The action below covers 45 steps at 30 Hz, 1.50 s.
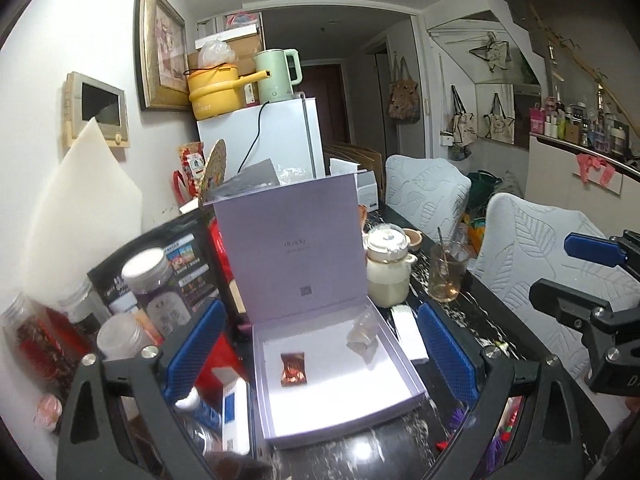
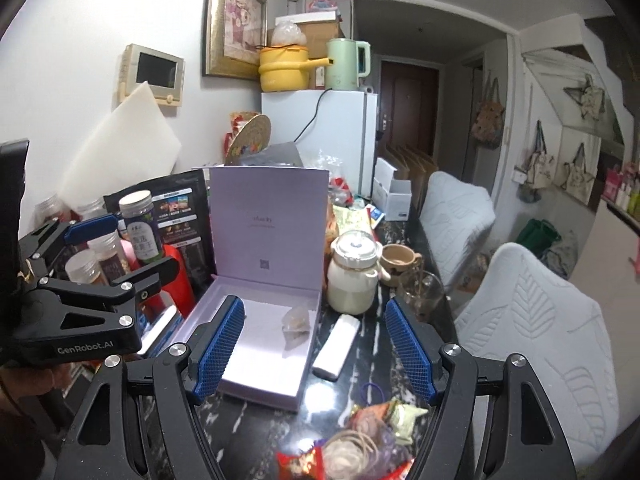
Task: Organize soft objects
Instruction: 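Withdraw both tools from the gift box back over the table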
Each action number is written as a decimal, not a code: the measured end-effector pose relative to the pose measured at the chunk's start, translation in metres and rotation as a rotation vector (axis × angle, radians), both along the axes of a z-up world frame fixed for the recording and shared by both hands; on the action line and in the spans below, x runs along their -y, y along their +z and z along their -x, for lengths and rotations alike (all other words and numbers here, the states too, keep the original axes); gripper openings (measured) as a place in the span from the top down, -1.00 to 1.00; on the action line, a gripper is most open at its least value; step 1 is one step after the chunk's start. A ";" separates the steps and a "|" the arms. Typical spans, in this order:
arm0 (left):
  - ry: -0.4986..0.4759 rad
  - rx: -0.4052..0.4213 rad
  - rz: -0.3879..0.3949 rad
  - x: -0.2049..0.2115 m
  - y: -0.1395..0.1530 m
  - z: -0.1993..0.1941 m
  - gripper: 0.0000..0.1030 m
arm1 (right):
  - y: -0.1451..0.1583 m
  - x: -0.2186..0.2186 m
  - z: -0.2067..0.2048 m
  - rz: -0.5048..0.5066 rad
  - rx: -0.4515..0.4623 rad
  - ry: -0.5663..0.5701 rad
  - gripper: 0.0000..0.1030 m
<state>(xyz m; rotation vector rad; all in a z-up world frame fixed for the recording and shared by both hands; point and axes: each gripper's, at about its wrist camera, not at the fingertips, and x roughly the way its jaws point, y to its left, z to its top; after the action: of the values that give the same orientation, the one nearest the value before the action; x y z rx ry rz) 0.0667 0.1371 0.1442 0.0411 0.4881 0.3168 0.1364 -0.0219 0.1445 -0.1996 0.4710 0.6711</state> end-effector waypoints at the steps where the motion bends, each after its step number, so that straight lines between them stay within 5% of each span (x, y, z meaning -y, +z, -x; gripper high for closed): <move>1: -0.004 -0.002 0.006 0.001 -0.001 0.004 -0.91 | -0.001 0.002 0.004 0.002 0.006 -0.007 -0.47; 20: -0.151 -0.066 -0.001 0.063 -0.047 0.072 -0.92 | -0.068 0.058 0.082 -0.008 -0.079 -0.089 -0.48; 45: -0.405 -0.244 0.117 0.132 -0.143 0.059 -0.92 | -0.147 0.142 0.117 -0.036 -0.201 -0.270 -0.48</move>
<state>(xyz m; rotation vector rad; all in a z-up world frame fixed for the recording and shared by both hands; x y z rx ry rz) 0.0078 0.0052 0.0015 0.0640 0.7250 -0.1165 0.0190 -0.1642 -0.0024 -0.0326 0.6648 0.4364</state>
